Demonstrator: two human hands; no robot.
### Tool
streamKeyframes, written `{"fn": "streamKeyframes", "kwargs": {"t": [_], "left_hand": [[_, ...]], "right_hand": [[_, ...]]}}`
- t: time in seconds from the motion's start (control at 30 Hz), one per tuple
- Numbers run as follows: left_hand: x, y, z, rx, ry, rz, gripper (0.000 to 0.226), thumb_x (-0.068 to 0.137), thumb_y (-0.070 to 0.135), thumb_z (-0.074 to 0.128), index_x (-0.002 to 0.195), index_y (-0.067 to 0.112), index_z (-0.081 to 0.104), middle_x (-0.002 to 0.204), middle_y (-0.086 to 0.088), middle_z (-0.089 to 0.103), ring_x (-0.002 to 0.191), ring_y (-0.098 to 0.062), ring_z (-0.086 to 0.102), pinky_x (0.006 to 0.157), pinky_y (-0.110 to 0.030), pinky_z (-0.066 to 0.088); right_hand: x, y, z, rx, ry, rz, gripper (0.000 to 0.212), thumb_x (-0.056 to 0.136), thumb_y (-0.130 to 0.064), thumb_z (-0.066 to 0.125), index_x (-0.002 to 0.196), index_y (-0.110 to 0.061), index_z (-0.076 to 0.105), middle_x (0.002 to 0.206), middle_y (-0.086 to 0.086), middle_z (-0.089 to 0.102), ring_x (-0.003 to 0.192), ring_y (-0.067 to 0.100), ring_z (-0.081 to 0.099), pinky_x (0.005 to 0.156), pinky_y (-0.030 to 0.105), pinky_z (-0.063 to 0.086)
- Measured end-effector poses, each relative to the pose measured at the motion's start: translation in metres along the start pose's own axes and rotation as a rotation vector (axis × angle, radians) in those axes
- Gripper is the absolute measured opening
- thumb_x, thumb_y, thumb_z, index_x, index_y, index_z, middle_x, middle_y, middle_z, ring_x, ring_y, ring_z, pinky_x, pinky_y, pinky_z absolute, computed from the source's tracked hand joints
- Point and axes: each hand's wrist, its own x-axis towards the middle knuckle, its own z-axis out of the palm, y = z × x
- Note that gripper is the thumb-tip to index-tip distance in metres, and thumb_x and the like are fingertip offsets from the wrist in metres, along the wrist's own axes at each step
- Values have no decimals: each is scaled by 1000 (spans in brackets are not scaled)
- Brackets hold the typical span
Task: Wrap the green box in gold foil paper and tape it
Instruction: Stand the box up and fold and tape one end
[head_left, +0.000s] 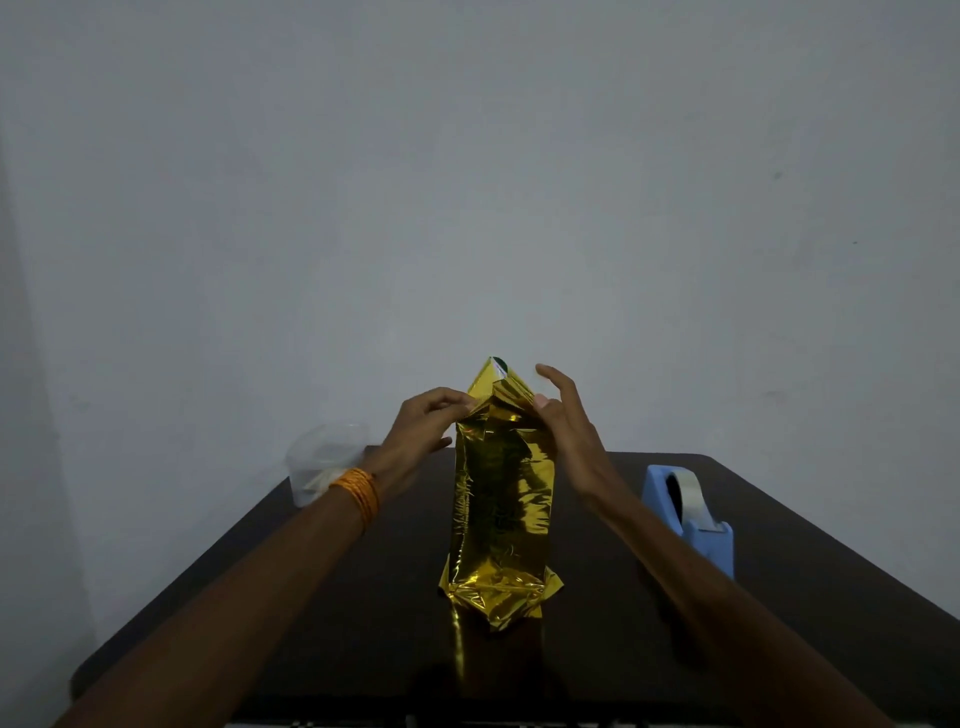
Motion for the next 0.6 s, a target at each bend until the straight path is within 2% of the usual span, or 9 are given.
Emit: {"fn": "streamKeyframes", "kwargs": {"t": [0.1, 0.2, 0.3, 0.47, 0.6], "left_hand": [[1, -2, 4, -6, -52, -18, 21, 97, 26, 58, 104, 12, 73, 111, -10, 70, 113, -25, 61, 90, -37, 48], [4, -1, 3, -8, -73, -37, 22, 97, 27, 58, 102, 13, 74, 106, -8, 72, 113, -28, 62, 94, -40, 48], [8, 3, 0, 48, -112, -21, 23, 97, 22, 56, 104, 10, 74, 109, -10, 72, 113, -27, 62, 99, -41, 46], [12, 8, 8, 130, -180, -65, 23, 98, 27, 55, 106, 15, 74, 111, -8, 71, 113, -23, 61, 97, -37, 47], [17, 4, 4, 162, -199, -53, 18, 94, 29, 59, 102, 27, 75, 117, -6, 68, 115, -23, 60, 105, -48, 46]], "right_hand": [[1, 0, 0, -11, -3, 0, 48, 93, -60, 36, 140, -50, 33, 115, -7, 65, 113, 15, 62, 103, 50, 47], [2, 0, -2, -28, -10, 1, 48, 93, -61, 36, 139, -51, 33, 116, -4, 65, 114, 15, 61, 103, 49, 47], [3, 0, -2, -44, -16, -1, 45, 93, -61, 37, 137, -54, 33, 114, -9, 64, 113, 14, 61, 103, 49, 47], [3, 0, -4, -37, -18, 2, 51, 92, -60, 37, 141, -49, 33, 114, -9, 62, 114, 15, 60, 103, 50, 47], [3, -2, -6, -45, -26, 9, 50, 90, -60, 38, 139, -51, 33, 114, -17, 61, 112, 8, 58, 101, 42, 45]]}}
